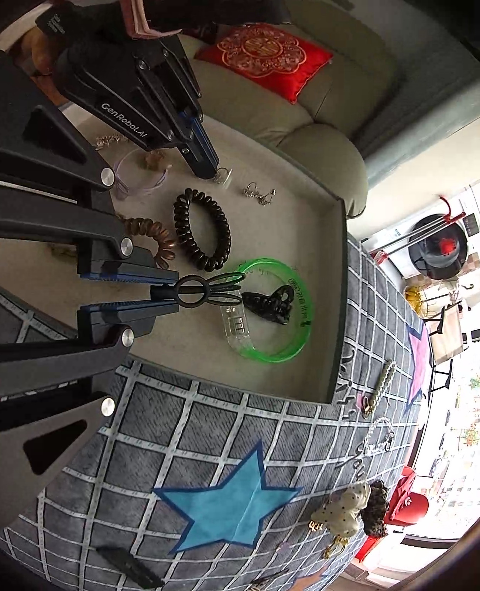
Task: Organize jewelry
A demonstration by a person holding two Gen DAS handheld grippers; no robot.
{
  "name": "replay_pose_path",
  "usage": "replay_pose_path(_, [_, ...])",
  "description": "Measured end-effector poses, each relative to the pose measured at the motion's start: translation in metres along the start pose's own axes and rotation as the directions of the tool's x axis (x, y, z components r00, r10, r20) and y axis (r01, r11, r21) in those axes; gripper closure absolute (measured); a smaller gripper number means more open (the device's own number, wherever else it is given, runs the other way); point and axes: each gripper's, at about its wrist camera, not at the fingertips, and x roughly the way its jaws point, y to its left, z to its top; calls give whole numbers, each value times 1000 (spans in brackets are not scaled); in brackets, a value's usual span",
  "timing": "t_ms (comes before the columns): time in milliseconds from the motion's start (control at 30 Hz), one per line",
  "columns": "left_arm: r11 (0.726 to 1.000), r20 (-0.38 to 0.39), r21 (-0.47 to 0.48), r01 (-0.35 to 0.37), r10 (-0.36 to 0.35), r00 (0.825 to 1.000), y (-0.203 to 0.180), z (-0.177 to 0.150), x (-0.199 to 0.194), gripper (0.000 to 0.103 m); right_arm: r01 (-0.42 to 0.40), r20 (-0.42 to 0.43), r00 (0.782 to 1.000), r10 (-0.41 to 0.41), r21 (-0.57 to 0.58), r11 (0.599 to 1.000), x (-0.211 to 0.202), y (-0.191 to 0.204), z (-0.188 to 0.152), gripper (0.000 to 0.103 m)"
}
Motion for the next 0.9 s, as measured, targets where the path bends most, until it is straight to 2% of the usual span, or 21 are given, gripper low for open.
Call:
replay_pose_path(233, [1000,-9,2,-16,16,1000,-1,-1,-2,96,-10,-20,1000,10,1,1000,6,2,1,93])
replay_pose_path(400, [1000,-6,-6,-24,24,1000,2,-3,-10,96,-15,-3,1000,15,4,1000,-2,1,2,92])
replay_pose_path(533, [1000,3,-5,-31,31,1000,1,-4,-18,96,-16,37,999,15,4,1000,-21,2,-2,70])
replay_pose_path(567, [1000,6,-2,-31,31,1000,1,-5,-20,96,-15,47,999,15,5,1000,-26,2,-3,69])
replay_pose_path(900, [999,51,15,-30,29,998,-8,-15,-54,96,-5,88,996,3,23,1000,-63,-1,-24,69])
